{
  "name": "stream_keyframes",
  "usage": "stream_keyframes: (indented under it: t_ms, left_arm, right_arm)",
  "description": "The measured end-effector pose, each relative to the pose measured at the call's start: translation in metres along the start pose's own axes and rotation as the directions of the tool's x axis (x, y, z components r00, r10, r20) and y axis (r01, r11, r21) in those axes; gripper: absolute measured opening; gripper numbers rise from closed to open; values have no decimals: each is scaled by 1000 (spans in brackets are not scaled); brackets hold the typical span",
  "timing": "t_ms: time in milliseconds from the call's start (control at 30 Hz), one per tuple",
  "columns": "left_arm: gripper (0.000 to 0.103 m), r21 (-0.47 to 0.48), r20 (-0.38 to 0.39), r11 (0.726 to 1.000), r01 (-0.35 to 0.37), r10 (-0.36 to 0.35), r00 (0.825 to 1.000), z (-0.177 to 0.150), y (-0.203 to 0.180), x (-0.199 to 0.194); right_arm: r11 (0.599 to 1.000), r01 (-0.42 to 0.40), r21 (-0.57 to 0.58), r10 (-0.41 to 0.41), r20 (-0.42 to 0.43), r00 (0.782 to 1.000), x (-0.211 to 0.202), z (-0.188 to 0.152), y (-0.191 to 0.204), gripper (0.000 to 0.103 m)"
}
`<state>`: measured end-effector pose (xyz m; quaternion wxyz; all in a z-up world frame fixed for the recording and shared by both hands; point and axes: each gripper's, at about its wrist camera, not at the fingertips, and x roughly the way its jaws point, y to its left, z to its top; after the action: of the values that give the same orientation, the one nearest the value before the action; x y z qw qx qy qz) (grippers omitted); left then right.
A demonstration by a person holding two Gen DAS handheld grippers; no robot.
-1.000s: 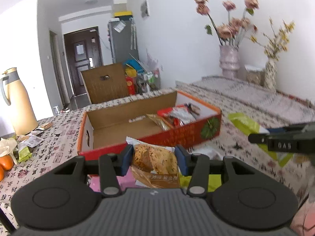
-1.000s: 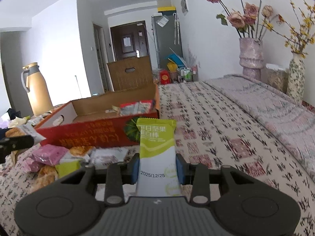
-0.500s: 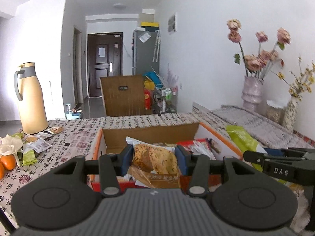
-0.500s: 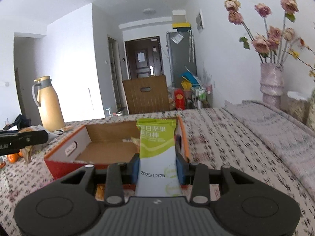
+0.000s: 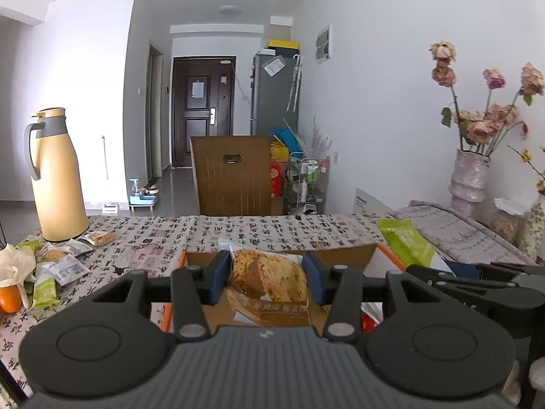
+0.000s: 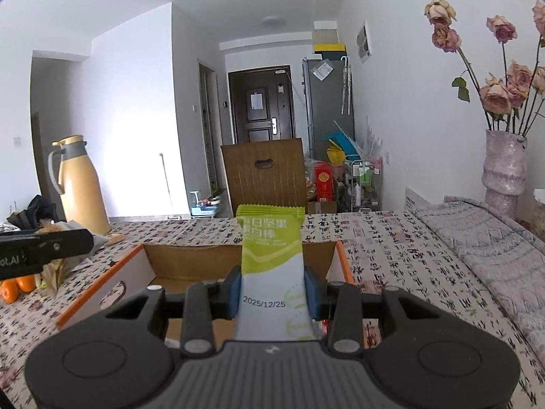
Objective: Organize snacks
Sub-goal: 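Carry both held snacks over the box, lower them in and open both grippers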
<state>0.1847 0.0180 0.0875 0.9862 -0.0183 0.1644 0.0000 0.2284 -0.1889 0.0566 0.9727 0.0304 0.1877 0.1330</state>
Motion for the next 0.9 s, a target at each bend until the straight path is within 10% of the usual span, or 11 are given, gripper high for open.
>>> stream_keyframes:
  t_ms: [667, 833, 900]
  left_arm:
    - [53, -32, -48, 998, -51, 50, 998, -28, 14, 51]
    - [98, -39, -23, 996, -79, 78, 997, -29, 12, 46]
    - [103, -48, -3, 994, -94, 93, 996, -29, 12, 42]
  right_arm:
    - [999, 24, 34, -21, -82, 996, 54, -19, -7, 37]
    - [999, 30, 40, -27, -75, 997, 51, -18, -8, 43]
    - [998, 36, 52, -33, -62, 998, 48, -17, -12, 75]
